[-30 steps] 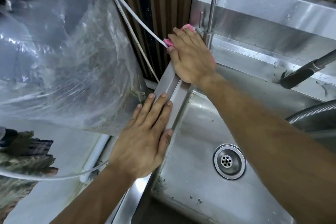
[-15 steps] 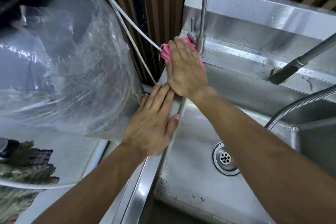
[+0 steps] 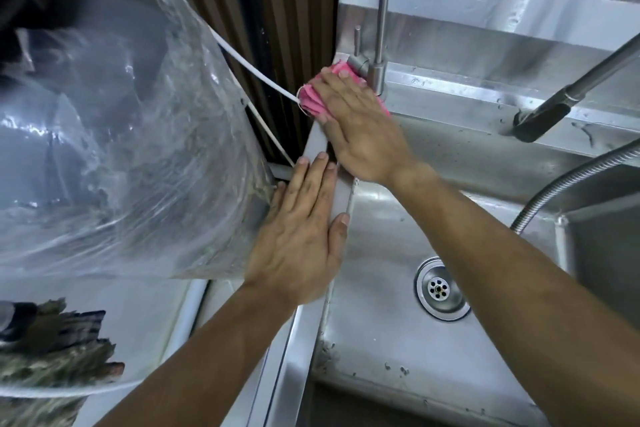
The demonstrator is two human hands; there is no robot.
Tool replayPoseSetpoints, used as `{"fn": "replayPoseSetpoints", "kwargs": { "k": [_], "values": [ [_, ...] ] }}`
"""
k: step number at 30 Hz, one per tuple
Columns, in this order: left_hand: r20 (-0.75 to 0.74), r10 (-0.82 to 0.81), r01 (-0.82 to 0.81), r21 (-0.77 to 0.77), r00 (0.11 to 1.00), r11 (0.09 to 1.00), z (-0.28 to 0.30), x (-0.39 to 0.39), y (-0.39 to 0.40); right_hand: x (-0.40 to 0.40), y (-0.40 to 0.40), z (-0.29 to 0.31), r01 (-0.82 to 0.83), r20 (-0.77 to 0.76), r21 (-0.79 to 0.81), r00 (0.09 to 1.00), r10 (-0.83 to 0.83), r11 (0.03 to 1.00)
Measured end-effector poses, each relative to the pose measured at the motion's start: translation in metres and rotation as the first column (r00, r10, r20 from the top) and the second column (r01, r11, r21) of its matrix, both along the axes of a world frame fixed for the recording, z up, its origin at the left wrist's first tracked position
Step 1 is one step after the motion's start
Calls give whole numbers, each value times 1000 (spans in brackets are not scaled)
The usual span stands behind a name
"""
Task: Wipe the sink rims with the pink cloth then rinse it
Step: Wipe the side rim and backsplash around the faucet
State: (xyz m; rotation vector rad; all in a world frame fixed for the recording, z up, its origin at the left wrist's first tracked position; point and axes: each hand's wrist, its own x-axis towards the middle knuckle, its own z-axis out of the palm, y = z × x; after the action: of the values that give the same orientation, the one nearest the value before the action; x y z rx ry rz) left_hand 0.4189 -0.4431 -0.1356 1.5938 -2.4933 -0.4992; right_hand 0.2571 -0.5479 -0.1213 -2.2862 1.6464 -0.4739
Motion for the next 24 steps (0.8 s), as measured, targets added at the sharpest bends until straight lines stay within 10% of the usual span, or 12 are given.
{"fn": "replayPoseSetpoints", "kwargs": {
  "k": [24],
  "values": [
    [84, -100, 112, -147, 991, 983, -1, -2, 0, -10, -32, 6, -109, -119, 53, 986, 115, 993]
  ]
}}
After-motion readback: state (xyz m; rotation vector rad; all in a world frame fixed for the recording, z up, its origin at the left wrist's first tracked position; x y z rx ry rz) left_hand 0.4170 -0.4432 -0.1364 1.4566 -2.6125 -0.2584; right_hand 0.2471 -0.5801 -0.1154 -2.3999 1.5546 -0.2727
